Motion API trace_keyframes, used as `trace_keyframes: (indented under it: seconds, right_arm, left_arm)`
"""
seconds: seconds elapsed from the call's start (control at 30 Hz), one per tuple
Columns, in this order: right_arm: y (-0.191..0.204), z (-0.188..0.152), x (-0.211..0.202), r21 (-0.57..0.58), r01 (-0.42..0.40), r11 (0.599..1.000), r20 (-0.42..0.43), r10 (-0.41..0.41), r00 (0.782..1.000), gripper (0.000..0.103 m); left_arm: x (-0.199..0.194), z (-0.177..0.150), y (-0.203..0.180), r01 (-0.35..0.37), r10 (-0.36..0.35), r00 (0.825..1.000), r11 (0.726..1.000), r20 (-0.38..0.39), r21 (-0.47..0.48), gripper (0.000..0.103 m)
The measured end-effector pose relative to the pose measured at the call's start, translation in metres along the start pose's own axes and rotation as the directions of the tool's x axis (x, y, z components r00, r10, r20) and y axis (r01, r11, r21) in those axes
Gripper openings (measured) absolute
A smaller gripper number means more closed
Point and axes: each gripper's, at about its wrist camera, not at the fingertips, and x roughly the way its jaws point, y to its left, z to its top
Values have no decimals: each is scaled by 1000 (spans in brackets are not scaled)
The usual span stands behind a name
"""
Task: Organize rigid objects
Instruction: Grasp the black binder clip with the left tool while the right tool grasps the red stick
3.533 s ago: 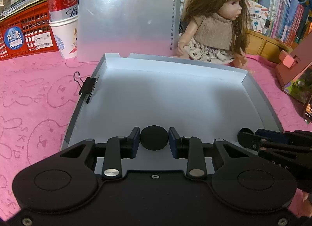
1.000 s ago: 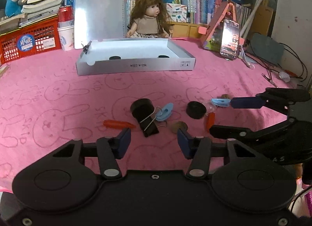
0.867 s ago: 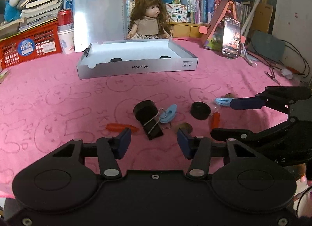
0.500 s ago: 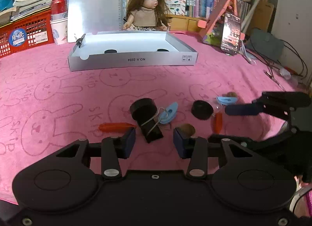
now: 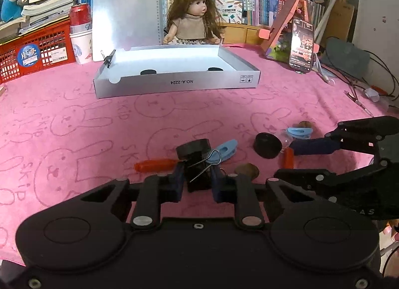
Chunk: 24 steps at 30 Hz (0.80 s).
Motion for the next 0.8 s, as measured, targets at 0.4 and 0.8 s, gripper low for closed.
trace_keyframes:
  seconds: [0.4,0.8]
  right_arm:
    - [-5,1,-1,40,31,999,0,-31,1000,48]
    - [-11,17,-8,87,62,994,24,-64,998,48]
  left_arm:
    - [-23,-1,0,16,-16,1000,1000,16,12,20]
    - [-33,10,8,20,-19,999,999,27,-27,20]
